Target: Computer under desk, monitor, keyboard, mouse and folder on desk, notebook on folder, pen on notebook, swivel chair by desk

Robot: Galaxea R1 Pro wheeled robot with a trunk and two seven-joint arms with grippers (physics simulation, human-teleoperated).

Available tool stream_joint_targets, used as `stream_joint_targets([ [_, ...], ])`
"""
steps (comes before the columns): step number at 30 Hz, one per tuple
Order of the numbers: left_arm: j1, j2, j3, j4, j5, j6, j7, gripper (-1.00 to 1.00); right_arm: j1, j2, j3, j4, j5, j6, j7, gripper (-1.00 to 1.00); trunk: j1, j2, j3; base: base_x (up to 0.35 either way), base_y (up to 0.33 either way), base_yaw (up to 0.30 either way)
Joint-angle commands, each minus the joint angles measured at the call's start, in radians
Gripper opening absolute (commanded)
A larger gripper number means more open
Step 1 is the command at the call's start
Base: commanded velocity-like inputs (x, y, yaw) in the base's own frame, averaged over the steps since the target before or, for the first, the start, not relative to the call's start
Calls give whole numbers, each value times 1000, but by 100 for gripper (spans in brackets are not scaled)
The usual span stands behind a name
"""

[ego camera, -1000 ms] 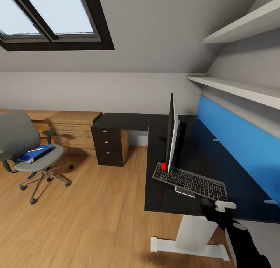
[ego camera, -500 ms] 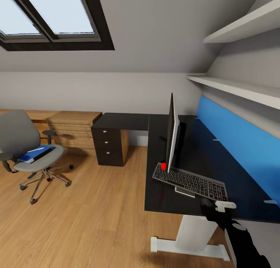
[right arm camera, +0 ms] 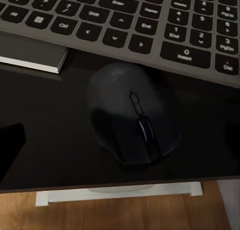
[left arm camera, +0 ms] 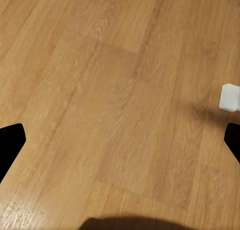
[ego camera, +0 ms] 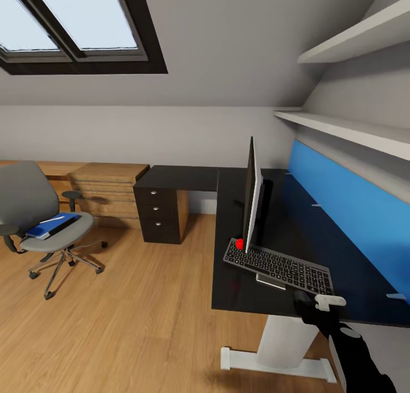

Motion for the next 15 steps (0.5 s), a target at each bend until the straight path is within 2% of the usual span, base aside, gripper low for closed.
stream_joint_targets([
  [1, -1, 1, -7, 0, 5, -4, 7, 100, -1, 1, -3, -2, 11, 4, 9, 100, 0, -1, -1, 22, -37, 0],
  [15, -1, 1, -7, 0, 5, -4, 7, 100, -1, 1, -3, -1, 12, 4, 8, 100, 0, -1, -1, 47, -46, 0],
])
